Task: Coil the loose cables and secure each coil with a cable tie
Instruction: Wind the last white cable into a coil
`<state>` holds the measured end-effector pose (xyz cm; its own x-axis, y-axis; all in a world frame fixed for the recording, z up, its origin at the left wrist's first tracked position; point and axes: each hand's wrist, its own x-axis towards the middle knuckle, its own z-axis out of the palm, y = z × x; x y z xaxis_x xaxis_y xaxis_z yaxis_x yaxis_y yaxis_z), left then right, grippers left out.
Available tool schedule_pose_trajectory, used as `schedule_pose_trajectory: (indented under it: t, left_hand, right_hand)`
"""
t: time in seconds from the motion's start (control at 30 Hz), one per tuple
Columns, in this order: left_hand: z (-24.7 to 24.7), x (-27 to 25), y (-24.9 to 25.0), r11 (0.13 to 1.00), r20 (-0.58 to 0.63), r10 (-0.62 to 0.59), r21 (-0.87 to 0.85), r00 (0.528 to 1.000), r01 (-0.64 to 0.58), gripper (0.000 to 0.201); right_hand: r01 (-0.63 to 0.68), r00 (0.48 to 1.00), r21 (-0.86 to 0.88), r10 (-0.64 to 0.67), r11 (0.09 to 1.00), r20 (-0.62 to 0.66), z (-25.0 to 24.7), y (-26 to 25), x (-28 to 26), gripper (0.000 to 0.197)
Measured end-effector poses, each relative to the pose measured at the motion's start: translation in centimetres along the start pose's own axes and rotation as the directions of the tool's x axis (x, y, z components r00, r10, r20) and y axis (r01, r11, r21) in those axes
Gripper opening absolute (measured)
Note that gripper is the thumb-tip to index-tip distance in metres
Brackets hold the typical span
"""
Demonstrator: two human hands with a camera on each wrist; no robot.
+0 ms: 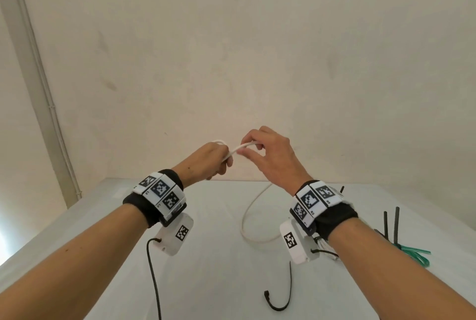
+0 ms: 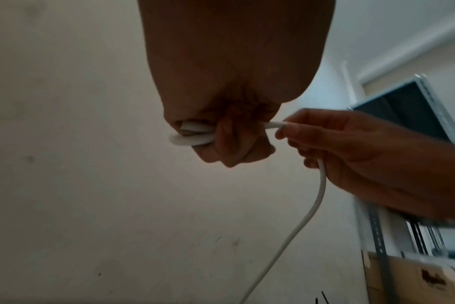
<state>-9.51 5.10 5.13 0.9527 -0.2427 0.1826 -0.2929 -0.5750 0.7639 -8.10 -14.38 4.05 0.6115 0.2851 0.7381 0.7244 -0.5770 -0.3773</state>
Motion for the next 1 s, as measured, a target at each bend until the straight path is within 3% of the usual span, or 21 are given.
schedule_pose_trajectory:
  t: [0.2, 0.4, 0.67, 0.87, 0.93, 1.0]
  left_hand:
    - [0.2, -2.0, 1.1, 0.946, 0.164, -0.016, -0.316, 0.986, 0.068, 0.034]
    - [-0.3, -1.8, 2.2, 0.805, 0.158, 0.069, -0.592, 0.985, 0.039, 0.038]
    - [-0.9, -1.2, 3.7, 0.712, 0.051, 0.109, -0.701, 0.993, -0.042, 0.043]
    - [-1.6, -0.4, 4.9, 0.495, -0.070, 0.110, -0.861, 0.991, -0.116, 0.049]
    - [-2.0, 0.2, 5.1, 0.434, -0.116, 0.106, -0.888, 0.988, -0.151, 0.046]
    - [-2.1, 0.9, 5.2, 0.474, -0.154, 0.104, -0.861, 0.983, -0.185, 0.045]
  right_hand:
    - [-0.033, 0.993, 0.080, 0.042, 0.996, -0.114, -0.2, 1.7, -0.2, 0.021]
    - [-0.083, 0.988, 0.149, 0.101, 0.985, -0.114, 1.2, 1.1, -0.6, 0.027]
    - [-0.157, 0.985, 0.161, 0.166, 0.974, -0.046, 2.6, 0.0, 0.0, 0.031]
    - [-0.281, 0.954, 0.155, 0.257, 0.947, 0.154, 4.1, 0.5, -0.4, 0.029]
    - [-0.262, 0.947, 0.116, 0.232, 0.958, 0.223, 4.5, 0.3, -0.8, 0.028]
    - [-0.212, 0.952, 0.097, 0.183, 0.973, 0.244, 4.6, 0.0, -1.1, 0.028]
